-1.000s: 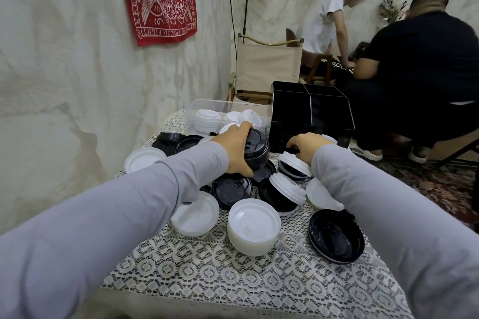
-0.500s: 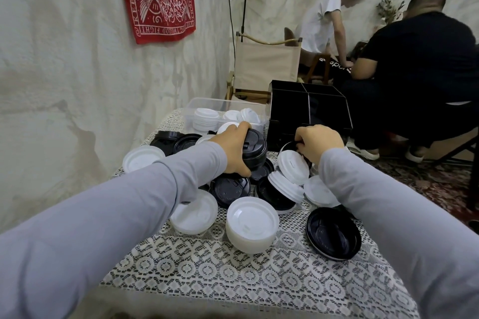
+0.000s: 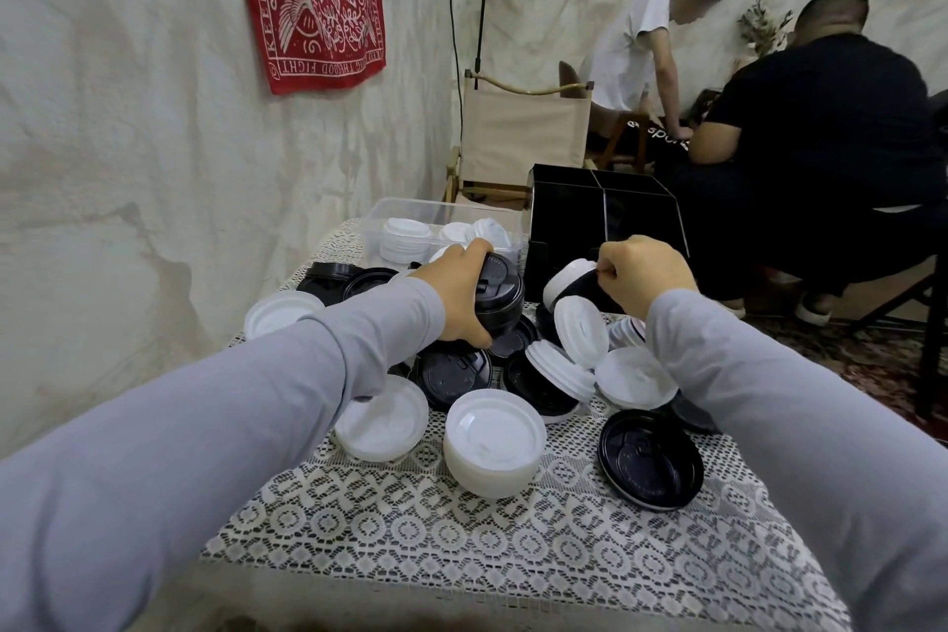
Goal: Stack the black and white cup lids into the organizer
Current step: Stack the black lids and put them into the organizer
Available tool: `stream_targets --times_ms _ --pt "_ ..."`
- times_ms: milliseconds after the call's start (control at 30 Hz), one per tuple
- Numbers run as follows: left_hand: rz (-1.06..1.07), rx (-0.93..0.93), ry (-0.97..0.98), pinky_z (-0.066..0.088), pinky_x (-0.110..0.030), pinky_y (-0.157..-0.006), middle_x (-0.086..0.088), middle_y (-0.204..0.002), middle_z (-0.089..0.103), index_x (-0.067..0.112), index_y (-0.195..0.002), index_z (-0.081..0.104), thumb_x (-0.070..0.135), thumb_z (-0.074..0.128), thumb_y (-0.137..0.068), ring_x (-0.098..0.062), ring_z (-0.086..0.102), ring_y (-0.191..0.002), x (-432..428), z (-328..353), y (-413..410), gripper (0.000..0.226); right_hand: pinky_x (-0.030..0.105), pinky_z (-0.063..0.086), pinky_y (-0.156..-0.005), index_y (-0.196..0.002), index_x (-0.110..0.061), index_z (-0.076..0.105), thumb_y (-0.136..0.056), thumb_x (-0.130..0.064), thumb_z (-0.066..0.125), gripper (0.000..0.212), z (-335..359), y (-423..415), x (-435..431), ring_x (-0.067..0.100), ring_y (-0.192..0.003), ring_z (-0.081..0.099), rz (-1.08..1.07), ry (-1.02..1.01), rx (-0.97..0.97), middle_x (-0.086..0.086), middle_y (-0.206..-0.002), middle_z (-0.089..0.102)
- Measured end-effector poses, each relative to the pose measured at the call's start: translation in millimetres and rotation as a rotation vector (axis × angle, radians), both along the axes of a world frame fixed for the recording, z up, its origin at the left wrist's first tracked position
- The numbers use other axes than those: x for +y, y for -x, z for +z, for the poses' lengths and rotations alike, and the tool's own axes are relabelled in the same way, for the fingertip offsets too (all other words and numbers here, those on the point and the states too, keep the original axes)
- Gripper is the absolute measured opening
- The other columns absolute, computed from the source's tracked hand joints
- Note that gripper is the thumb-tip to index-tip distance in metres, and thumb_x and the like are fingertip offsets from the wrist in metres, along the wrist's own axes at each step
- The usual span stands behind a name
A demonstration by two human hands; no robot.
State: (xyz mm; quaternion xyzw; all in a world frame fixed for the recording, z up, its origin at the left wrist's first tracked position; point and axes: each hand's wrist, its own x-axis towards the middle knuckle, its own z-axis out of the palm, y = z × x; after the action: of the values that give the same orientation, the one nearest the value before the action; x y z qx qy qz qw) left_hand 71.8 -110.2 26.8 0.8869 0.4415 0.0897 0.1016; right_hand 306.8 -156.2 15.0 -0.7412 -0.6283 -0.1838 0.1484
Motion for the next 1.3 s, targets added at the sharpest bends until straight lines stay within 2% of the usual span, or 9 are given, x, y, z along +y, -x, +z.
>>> stream_targets --times_ms 300,433,600,800,900,1000,1100,1200,1300 --pt "0.001 -0.005 -0.008 0.047 -0.046 -0.092 -0.008 -0.129 0.042 0.019 -0.137 0.023 0.034 0.086 -0.057 -0.032 0.053 -0.109 -3.8 3.8 1.5 0.103 0.034 0.038 -0.056 -0.095 -0.007 0.054 -0.087 -0.012 0.052 0.01 3.0 0.6 -4.4 0.033 -0.063 0.051 0.013 -0.016 -0.014 0.01 -0.07 0.053" --pt "0.001 -0.013 -0.001 0.047 -0.044 -0.092 -0.008 -0.131 0.04 0.019 -0.139 0.022 0.032 0.086 -0.059 -0.033 0.053 -0.11 -4.9 7.1 2.6 0.103 0.035 0.04 -0.048 -0.085 -0.003 0.056 -0.08 -0.004 0.061 0.007 -1.9 -0.4 -6.9 0.036 -0.054 0.051 0.199 -0.27 0.067 0.012 -0.081 0.058" --pt "0.01 -0.017 0.002 0.047 -0.045 -0.093 -0.008 -0.131 0.04 0.019 -0.139 0.022 0.032 0.086 -0.058 -0.033 0.052 -0.11 -2.4 5.3 5.5 0.104 0.023 0.027 -0.04 -0.074 -0.006 0.054 -0.076 -0.011 0.056 0.005 -20.9 6.8 -20.6 0.026 -0.047 0.047 0.356 -0.382 -0.105 0.007 -0.072 0.054" --pt "0.009 -0.019 0.004 0.046 -0.046 -0.093 -0.008 -0.132 0.041 0.019 -0.139 0.022 0.034 0.087 -0.057 -0.033 0.052 -0.112 -0.5 2.4 4.5 0.106 0.028 0.034 -0.039 -0.082 -0.008 0.058 -0.075 -0.009 0.074 0.017 -51.2 -13.9 -35.5 0.031 -0.055 0.057 0.31 -0.142 -0.114 0.007 -0.08 0.06" --pt "0.003 -0.012 0.0 0.046 -0.047 -0.094 -0.008 -0.131 0.041 0.02 -0.138 0.023 0.036 0.087 -0.055 -0.033 0.051 -0.112 0.0 1.0 2.6 0.106 0.029 0.034 -0.048 -0.092 -0.011 0.06 -0.08 -0.009 0.068 0.014 -50.1 -22.2 -36.8 0.03 -0.072 0.062 0.306 0.006 -0.155 0.003 -0.096 0.061" --pt "0.002 -0.005 -0.006 0.045 -0.048 -0.094 -0.008 -0.13 0.041 0.02 -0.138 0.022 0.037 0.086 -0.056 -0.033 0.051 -0.112 0.2 0.8 0.9 0.105 0.029 0.039 -0.067 -0.111 -0.017 0.059 -0.088 -0.003 0.047 0.029 -40.5 -23.4 -33.9 0.025 -0.09 0.057 0.155 0.128 0.085 -0.002 -0.115 0.056" --pt "0.005 0.002 -0.013 0.045 -0.048 -0.094 -0.007 -0.129 0.042 0.02 -0.138 0.022 0.037 0.086 -0.057 -0.032 0.052 -0.111 0.3 0.5 -0.1 0.105 0.022 0.038 -0.085 -0.126 -0.026 0.052 -0.079 0.011 0.044 0.061 -24.9 -14.9 -29.9 0.016 -0.114 0.051 0.234 0.134 0.399 -0.006 -0.128 0.05" --pt "0.005 -0.001 -0.019 0.047 -0.047 -0.092 -0.007 -0.129 0.042 0.02 -0.138 0.022 0.038 0.086 -0.055 -0.032 0.052 -0.11 1.1 -0.3 -0.2 0.106 0.036 0.04 -0.102 -0.144 -0.041 0.023 -0.074 0.011 0.052 0.092 -9.4 -2.5 -25.6 0.016 -0.135 0.031 0.303 0.441 0.17 -0.011 -0.152 0.023" --pt "0.009 -0.002 -0.014 0.046 -0.047 -0.093 -0.007 -0.13 0.042 0.02 -0.138 0.022 0.038 0.087 -0.054 -0.032 0.052 -0.111 1.4 -0.3 0.0 0.108 0.042 0.045 -0.099 -0.146 -0.048 0.005 -0.073 0.009 0.056 0.105 -1.1 9.6 -19.5 0.018 -0.141 0.021 0.265 0.597 -0.047 -0.016 -0.157 0.005"
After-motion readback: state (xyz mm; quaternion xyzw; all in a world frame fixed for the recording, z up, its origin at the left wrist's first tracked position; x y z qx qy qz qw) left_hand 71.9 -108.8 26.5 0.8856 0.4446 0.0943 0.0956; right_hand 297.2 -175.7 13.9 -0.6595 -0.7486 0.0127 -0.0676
